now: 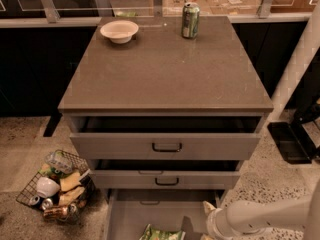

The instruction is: Pick green jalapeno chip bag from bottom drawer and place on counter

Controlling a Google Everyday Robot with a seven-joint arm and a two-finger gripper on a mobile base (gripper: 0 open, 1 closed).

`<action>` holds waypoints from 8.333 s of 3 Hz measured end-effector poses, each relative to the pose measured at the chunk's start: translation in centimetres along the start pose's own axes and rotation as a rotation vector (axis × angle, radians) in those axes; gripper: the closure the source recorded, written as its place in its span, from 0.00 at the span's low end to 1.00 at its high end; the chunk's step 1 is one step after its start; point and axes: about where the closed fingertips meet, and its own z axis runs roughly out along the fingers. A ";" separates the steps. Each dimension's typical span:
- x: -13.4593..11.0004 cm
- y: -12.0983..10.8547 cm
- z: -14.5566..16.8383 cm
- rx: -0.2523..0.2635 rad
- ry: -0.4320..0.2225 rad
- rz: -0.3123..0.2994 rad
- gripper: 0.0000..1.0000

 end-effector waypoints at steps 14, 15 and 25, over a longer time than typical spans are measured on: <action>-3.0 5.1 27.9 -0.146 -0.252 -0.191 0.16; -3.0 5.3 28.1 -0.152 -0.253 -0.190 0.41; -5.2 1.8 6.1 -0.229 -0.553 -0.200 1.00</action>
Offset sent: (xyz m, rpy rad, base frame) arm 0.0142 0.0579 -0.1058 0.1419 0.0062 0.1502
